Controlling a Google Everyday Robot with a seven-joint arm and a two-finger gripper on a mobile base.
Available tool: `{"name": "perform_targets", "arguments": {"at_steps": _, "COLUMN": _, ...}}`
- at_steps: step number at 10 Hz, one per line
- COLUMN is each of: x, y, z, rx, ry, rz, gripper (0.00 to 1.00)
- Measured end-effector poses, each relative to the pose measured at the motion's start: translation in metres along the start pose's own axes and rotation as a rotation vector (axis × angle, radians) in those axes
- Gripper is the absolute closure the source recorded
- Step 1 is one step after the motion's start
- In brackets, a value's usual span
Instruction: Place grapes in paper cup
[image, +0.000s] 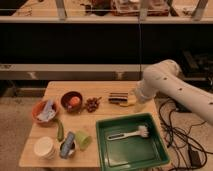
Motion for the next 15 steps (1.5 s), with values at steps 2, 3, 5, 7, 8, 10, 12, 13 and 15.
{"name": "perform_targets", "arguments": {"at_steps": 2, "x": -0.044, "y": -0.019, "z": 0.021, "rx": 0.024, "ry": -0.045, "rz": -0.065, "gripper": 0.35}}
{"name": "perform_targets", "arguments": {"at_steps": 3, "x": -0.063, "y": -0.025, "z": 0.031, "rx": 0.022, "ry": -0.062, "rz": -0.097, "gripper": 0.35}}
{"name": "perform_targets", "arguments": {"at_steps": 5, "x": -0.063, "y": -0.027, "z": 0.032, "rx": 0.025, "ry": -0.06, "rz": -0.1, "gripper": 0.35}}
{"name": "perform_targets", "arguments": {"at_steps": 7, "x": -0.065, "y": -0.027, "z": 0.032, "rx": 0.023, "ry": -0.064, "rz": -0.101, "gripper": 0.35}}
{"name": "perform_targets", "arguments": {"at_steps": 8, "x": -0.064, "y": -0.026, "z": 0.032, "rx": 0.023, "ry": -0.065, "rz": -0.098, "gripper": 0.35}}
{"name": "perform_targets", "arguments": {"at_steps": 10, "x": -0.068, "y": -0.027, "z": 0.032, "rx": 0.041, "ry": -0.136, "rz": -0.122, "gripper": 0.35}}
{"name": "perform_targets", "arguments": {"at_steps": 12, "x": -0.088, "y": -0.033, "z": 0.042, "rx": 0.051, "ry": -0.221, "rz": -0.164, "gripper": 0.35}}
{"name": "perform_targets", "arguments": {"at_steps": 13, "x": -0.109, "y": -0.04, "z": 0.055, "rx": 0.05, "ry": -0.248, "rz": -0.192, "gripper": 0.35}}
{"name": "perform_targets", "arguments": {"at_steps": 15, "x": -0.136, "y": -0.049, "z": 0.078, "rx": 0.051, "ry": -0.265, "rz": -0.232, "gripper": 0.35}}
